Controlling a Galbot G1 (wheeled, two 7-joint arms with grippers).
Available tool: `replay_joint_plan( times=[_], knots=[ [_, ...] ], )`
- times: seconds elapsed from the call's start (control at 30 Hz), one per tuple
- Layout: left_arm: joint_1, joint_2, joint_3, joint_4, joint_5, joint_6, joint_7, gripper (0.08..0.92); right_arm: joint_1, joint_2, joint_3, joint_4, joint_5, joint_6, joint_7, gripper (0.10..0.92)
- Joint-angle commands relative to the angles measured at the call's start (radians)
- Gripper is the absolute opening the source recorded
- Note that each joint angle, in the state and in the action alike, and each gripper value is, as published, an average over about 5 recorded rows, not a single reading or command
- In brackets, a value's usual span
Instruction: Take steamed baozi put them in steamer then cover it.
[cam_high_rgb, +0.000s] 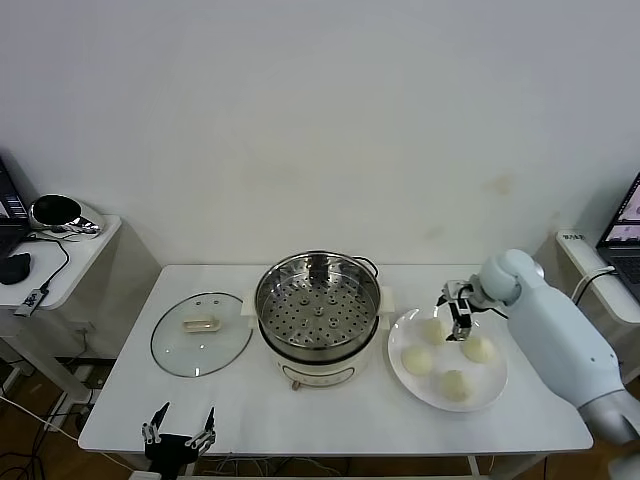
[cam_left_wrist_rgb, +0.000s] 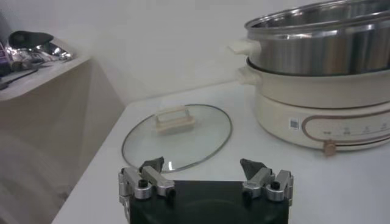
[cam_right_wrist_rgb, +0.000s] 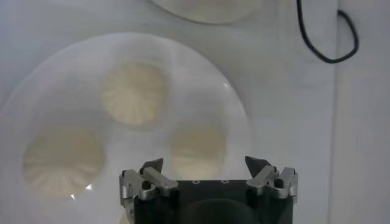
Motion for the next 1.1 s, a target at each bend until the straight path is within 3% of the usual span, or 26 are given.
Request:
replay_joint_plan(
  times=[0.03,0.9,1.1],
  knots=[
    [-0.001,-0.001,0.003,0.004,0.000,-0.001,-0.001,0.823,0.037,0.059,-0.031,-0.115,-0.042,0.018,0.009,0.823],
    [-0.009,0.001,0.007,0.026,0.000,-0.001,-0.001,0.823,0.029,0.086,-0.026,-0.164,-0.062,0.009,0.042,0.821],
    [-0.012,0.000,0.010,0.031,0.001,-0.001,-0.001,0.823,0.026,0.081,-0.025,-0.164,-0.060,0.007,0.046,0.719]
  ],
)
